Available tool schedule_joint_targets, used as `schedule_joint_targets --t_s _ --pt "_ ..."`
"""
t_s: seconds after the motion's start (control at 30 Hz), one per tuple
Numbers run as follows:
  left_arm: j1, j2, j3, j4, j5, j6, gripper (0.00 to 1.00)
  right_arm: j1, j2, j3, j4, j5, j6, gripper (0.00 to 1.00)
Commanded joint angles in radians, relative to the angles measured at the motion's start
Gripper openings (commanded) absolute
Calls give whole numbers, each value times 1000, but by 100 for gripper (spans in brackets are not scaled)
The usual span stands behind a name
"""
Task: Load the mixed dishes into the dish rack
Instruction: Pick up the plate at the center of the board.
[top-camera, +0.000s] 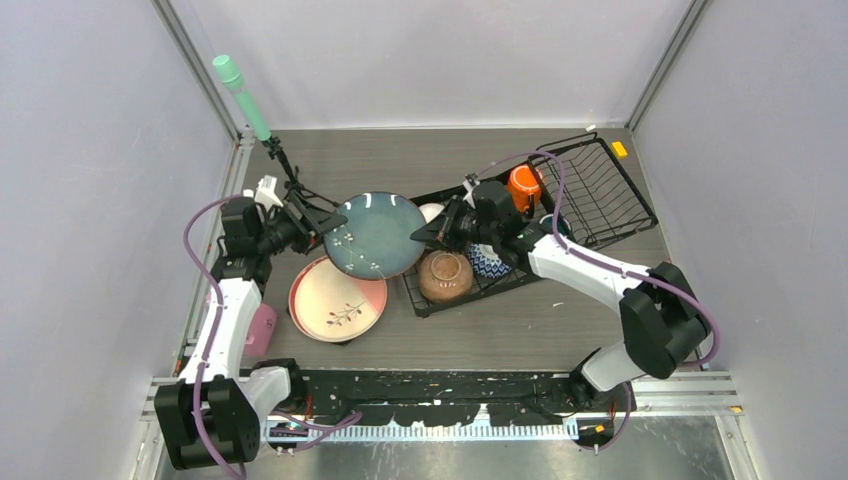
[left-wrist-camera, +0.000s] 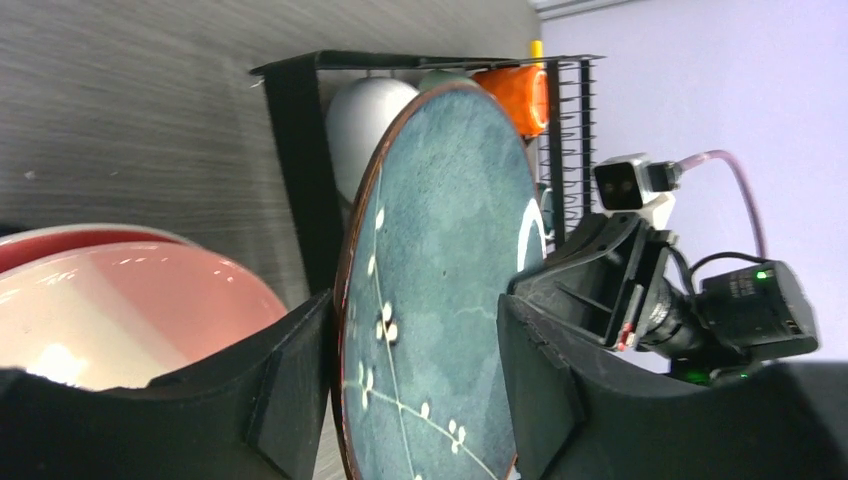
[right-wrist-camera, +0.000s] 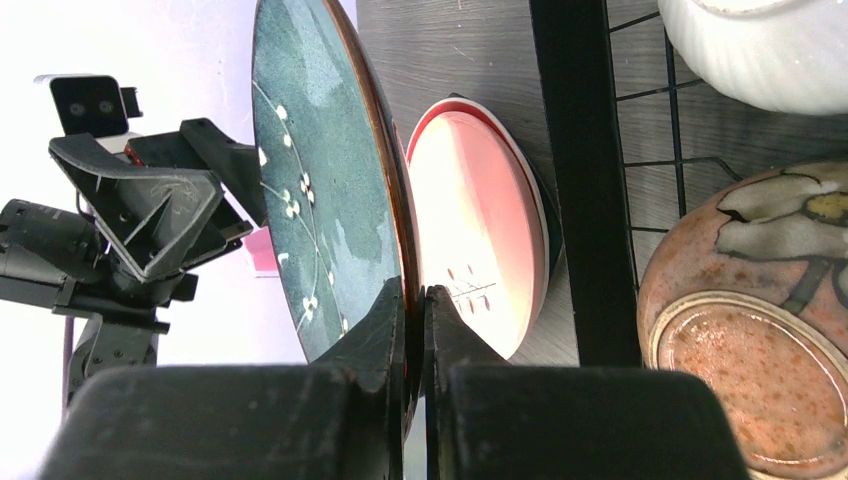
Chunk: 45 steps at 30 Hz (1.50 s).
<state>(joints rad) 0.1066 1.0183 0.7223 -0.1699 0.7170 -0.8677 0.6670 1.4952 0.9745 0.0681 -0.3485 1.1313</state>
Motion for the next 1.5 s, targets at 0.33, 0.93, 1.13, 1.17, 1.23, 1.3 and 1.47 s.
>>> schedule_joint_targets --t_s 0.33,0.93,1.13,1.17,1.23,1.3,1.47 --pt "-56 72 21 124 171 -36 49 -5 -131 -46 351 -98 17 0" --pt "-58 70 105 -76 201 122 31 -34 -174 -24 171 -68 -151 0" --pt "-61 77 111 -73 227 126 3 -50 -162 -5 159 -123 -170 0" --pt "-61 77 111 -69 228 125 1 -50 -153 0 154 -129 -171 0" --pt "-64 76 111 -66 225 128 0 -50 -143 3 144 -147 -173 0" --pt "-65 72 112 -65 214 133 0 -51 -138 6 110 -138 -190 1" --pt "-88 36 112 -63 159 166 0 -56 -149 19 -11 -86 -237 32"
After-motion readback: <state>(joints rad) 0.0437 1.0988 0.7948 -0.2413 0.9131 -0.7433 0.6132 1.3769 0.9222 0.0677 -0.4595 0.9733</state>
